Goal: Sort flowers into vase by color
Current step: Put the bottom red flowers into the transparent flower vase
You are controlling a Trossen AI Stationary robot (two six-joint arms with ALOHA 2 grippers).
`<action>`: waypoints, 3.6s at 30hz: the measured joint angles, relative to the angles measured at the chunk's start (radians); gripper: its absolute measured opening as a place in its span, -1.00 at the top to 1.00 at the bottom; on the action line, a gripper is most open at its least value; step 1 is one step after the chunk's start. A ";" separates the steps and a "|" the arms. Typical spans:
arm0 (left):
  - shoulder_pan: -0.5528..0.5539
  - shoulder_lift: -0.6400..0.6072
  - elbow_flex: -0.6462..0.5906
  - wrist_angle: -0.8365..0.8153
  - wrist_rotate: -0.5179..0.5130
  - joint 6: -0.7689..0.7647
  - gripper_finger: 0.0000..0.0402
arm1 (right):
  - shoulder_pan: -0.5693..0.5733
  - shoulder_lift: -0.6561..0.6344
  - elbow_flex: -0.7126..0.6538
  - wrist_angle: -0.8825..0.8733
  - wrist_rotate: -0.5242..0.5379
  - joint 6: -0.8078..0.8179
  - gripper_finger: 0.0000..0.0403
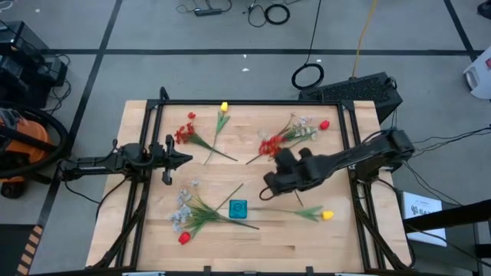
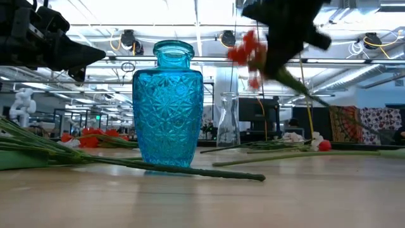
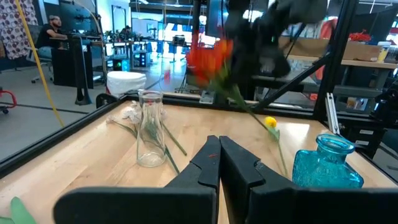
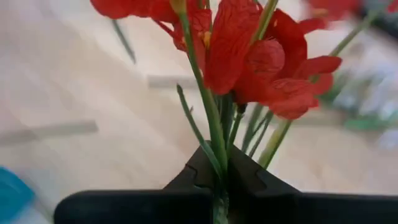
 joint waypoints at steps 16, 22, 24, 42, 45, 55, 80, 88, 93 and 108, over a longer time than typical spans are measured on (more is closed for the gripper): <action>0.000 0.000 0.000 0.000 0.000 0.000 0.95 | -0.014 -0.267 0.002 0.060 0.399 -0.183 1.00; 0.000 0.000 0.000 0.000 0.000 0.000 0.95 | -0.127 -0.320 -0.125 0.418 0.160 -0.522 1.00; 0.000 0.000 0.000 0.001 0.000 0.000 0.95 | -0.160 -0.349 -0.186 0.530 0.095 -0.584 1.00; 0.000 0.000 0.000 0.000 0.000 0.000 0.95 | -0.541 -0.677 -0.691 1.434 -0.479 -0.902 1.00; 0.000 0.000 0.000 0.000 0.000 0.000 0.95 | -0.593 -0.653 -0.690 1.504 -0.550 -0.934 1.00; 0.000 0.000 0.000 0.000 0.000 0.000 0.95 | -0.696 -0.543 -0.690 1.737 -0.683 -0.946 1.00; 0.000 0.000 0.000 0.000 0.000 0.000 0.95 | -0.700 -0.283 -0.690 1.785 -0.710 -0.987 0.93; 0.000 0.000 0.000 0.000 0.000 0.000 0.95 | -0.672 -0.236 -0.690 1.780 -0.708 -0.987 0.77; 0.000 0.000 0.000 0.000 0.000 0.000 0.95 | -0.666 -0.240 -0.666 1.673 -0.706 -0.972 0.63; 0.000 0.000 0.000 0.000 0.000 0.000 0.95 | -0.666 -0.244 -0.291 0.917 -0.707 -0.998 0.17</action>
